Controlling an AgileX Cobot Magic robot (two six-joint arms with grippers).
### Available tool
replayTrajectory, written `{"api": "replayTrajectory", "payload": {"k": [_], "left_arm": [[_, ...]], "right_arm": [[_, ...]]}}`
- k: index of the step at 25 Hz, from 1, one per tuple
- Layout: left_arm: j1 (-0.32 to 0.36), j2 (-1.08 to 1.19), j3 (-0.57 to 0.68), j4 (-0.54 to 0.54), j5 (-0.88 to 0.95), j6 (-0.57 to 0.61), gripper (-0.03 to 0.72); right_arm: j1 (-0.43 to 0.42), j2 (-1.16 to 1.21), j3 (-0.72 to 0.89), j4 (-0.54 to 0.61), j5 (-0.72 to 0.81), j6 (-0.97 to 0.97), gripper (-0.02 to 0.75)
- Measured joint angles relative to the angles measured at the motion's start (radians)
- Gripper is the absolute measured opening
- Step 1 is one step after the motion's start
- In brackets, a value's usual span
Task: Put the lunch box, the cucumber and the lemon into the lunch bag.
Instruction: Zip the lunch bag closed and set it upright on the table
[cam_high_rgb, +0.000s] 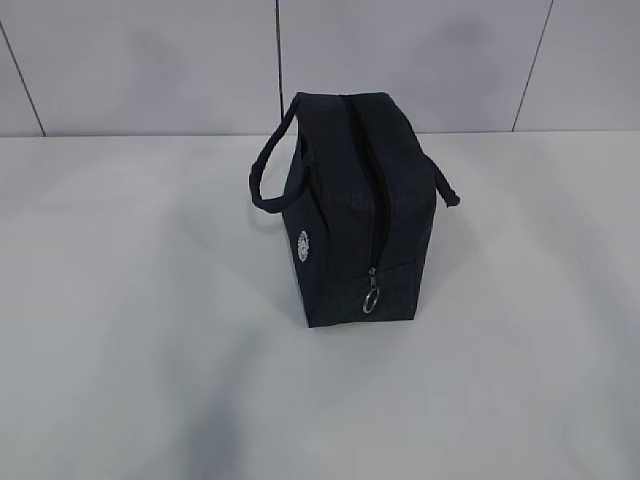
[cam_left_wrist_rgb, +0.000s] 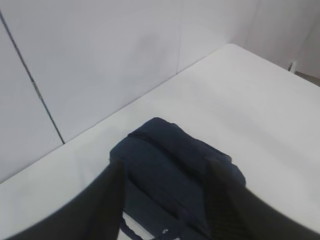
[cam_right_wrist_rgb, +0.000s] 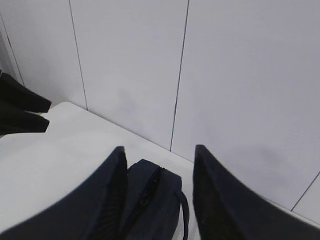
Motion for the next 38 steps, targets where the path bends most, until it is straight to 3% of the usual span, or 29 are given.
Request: {"api": "replayTrajectory", "payload": {"k": [6, 13, 16, 22, 27, 38], "left_arm": [[-0.087, -0.077, 0.145, 0.016, -0.026, 0.0, 0.372], [-0.109, -0.224, 0.436, 0.018, -0.194, 0.0, 0.372], [-0.109, -0.287, 0.534, 0.024, -0.243, 0.0, 0.372], [-0.109, -0.356, 0.636, 0.038, -0.272, 0.0, 0.372], [-0.109, -0.361, 0.647, 0.038, -0.284, 0.0, 0.372], [-0.109, -0.361, 0.647, 0.038, -0.287, 0.0, 0.372]], "right_arm": [[0.0, -0.279, 0.394, 0.0, -0.122, -0.065, 0.333], [0.0, -0.509, 0.819, 0.031, -0.199, -0.128, 0.333], [0.0, -0.554, 0.976, 0.118, -0.206, -0.189, 0.333], [0.0, -0.58, 1.261, 0.418, -0.235, -0.355, 0.33], [0.0, -0.571, 1.397, 0.58, -0.318, -0.396, 0.313], [0.0, -0.325, 1.409, 0.635, -0.38, -0.52, 0.284]]}}
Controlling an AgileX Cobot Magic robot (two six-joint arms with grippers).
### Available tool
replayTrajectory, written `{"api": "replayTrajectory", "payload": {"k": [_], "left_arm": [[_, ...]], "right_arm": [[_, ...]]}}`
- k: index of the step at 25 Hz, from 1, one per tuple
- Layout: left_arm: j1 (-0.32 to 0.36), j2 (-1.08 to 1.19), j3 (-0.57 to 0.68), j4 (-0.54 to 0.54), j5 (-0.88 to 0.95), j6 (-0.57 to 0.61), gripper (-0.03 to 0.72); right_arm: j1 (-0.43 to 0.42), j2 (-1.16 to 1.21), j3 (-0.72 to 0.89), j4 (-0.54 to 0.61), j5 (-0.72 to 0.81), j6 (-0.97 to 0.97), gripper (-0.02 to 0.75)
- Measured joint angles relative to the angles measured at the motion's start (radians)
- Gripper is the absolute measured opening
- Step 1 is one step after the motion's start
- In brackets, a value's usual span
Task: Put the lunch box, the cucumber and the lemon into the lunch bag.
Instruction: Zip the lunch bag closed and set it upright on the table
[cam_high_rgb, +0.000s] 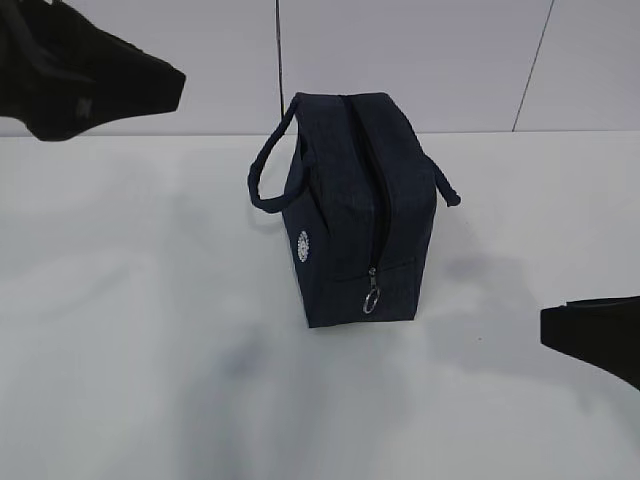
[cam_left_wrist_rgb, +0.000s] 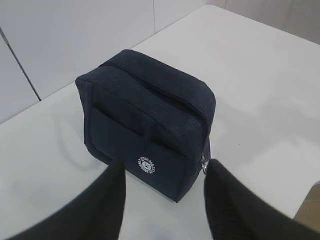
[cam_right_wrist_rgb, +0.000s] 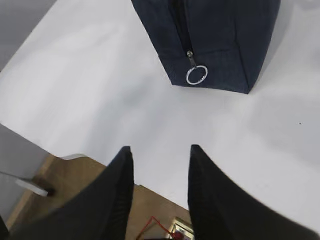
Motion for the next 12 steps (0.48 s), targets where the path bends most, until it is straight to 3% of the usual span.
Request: {"api": "replayTrajectory", "payload": {"k": [9, 12], "left_arm": [[0.0, 0.0, 0.0, 0.0, 0.0, 0.0, 0.372], [0.0, 0.0, 0.0, -0.004, 0.0, 0.0, 0.372]], "right_arm": [[0.0, 0.243, -0.09, 0.023, 0.009, -0.134, 0.283], [0.037, 0.334, -0.132, 0.023, 0.006, -0.143, 0.283]]}}
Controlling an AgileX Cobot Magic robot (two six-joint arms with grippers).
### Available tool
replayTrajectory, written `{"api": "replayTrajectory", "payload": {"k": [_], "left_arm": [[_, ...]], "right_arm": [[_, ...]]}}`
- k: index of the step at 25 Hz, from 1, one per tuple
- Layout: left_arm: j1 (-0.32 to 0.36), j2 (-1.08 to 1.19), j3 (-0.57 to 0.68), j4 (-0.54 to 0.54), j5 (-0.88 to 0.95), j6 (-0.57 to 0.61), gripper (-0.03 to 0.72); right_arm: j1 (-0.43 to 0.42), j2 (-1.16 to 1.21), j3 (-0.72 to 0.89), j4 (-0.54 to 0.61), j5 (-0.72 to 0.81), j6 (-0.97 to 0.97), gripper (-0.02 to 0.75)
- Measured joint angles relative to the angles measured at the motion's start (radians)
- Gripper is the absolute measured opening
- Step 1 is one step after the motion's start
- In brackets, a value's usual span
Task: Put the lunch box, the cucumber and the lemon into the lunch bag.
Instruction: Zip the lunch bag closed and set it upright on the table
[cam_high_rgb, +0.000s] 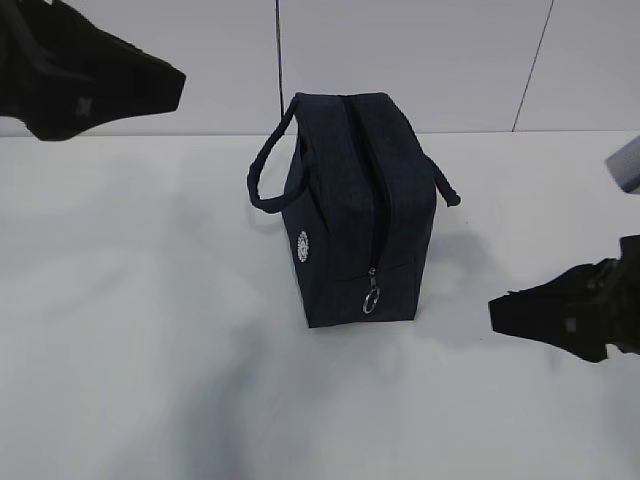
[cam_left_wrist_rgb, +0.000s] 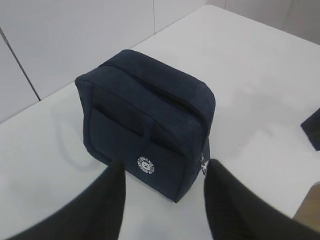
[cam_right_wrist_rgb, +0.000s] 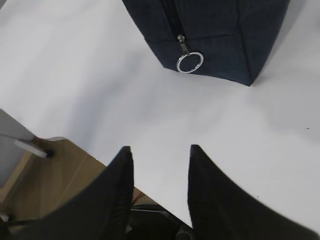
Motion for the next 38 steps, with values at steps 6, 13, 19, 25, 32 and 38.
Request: {"api": "replayTrajectory", "payload": {"k": [6, 13, 19, 25, 32, 38], "left_arm": [[0.0, -0.001, 0.0, -0.021, 0.0, 0.0, 0.372], [0.0, -0.001, 0.0, -0.034, -0.007, 0.0, 0.372], [0.0, -0.001, 0.0, -0.034, -0.018, 0.0, 0.372], [0.0, -0.001, 0.0, -0.036, -0.036, 0.0, 0.372], [0.0, -0.001, 0.0, -0.036, -0.045, 0.0, 0.372], [0.0, -0.001, 0.0, -0.036, -0.045, 0.0, 0.343]], "right_arm": [[0.208, 0.126, -0.054, 0.015, -0.192, 0.004, 0.283], [0.316, 0.221, -0.088, 0.127, -0.373, 0.027, 0.283], [0.341, 0.33, -0.138, 0.23, -0.425, 0.035, 0.282], [0.341, 0.43, -0.211, 0.337, -0.4, 0.038, 0.282], [0.345, 0.473, -0.235, 0.346, -0.359, 0.04, 0.4], [0.347, 0.473, -0.235, 0.366, -0.416, 0.04, 0.453]]}}
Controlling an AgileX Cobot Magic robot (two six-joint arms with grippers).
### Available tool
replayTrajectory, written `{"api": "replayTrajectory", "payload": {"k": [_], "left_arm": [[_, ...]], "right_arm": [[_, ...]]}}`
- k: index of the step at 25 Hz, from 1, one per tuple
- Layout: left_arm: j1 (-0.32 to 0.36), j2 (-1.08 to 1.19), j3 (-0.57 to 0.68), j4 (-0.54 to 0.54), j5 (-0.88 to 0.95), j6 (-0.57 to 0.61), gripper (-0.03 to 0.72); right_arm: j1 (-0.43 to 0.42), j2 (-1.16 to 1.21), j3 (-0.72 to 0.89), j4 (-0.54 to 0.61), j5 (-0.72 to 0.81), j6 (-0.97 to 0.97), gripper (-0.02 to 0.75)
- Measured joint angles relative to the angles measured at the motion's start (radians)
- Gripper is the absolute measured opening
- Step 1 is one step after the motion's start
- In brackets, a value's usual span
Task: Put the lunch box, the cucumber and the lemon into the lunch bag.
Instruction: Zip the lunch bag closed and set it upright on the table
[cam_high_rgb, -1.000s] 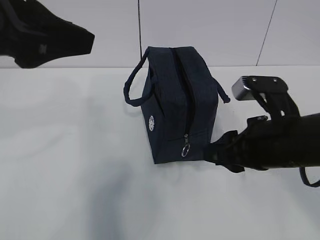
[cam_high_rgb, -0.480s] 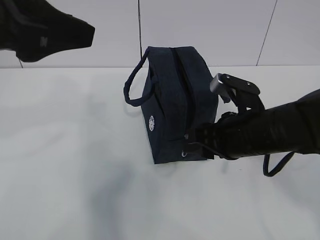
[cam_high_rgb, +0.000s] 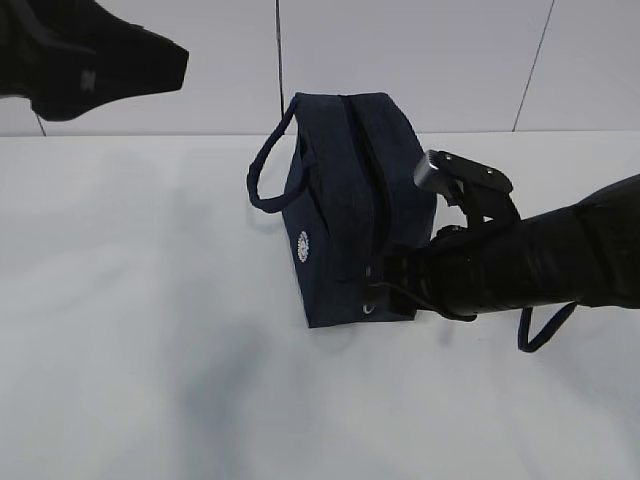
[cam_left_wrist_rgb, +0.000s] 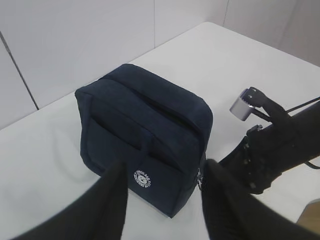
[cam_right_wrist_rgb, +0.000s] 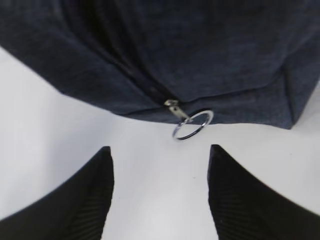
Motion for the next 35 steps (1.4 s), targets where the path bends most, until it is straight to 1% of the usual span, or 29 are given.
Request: {"api": "replayTrajectory", "payload": {"k": [3, 11, 23, 30, 35], "left_arm": [[0.0, 0.0, 0.0, 0.0, 0.0, 0.0, 0.328], [0.0, 0.0, 0.0, -0.002, -0.009, 0.0, 0.321], [0.0, 0.0, 0.0, -0.012, -0.009, 0.0, 0.32], [0.0, 0.0, 0.0, -0.016, -0.009, 0.0, 0.319], [0.0, 0.0, 0.0, -0.016, -0.007, 0.0, 0.319]], "right_arm": [[0.0, 0.002, 0.0, 0.004, -0.022, 0.002, 0.453], [0.0, 0.076, 0.0, 0.015, -0.035, 0.004, 0.454], [0.0, 0.089, -0.004, 0.075, -0.038, -0.015, 0.454], [0.0, 0.133, -0.06, 0.083, -0.043, -0.023, 0.454], [0.0, 0.169, -0.069, 0.083, -0.037, -0.026, 0.454]]}}
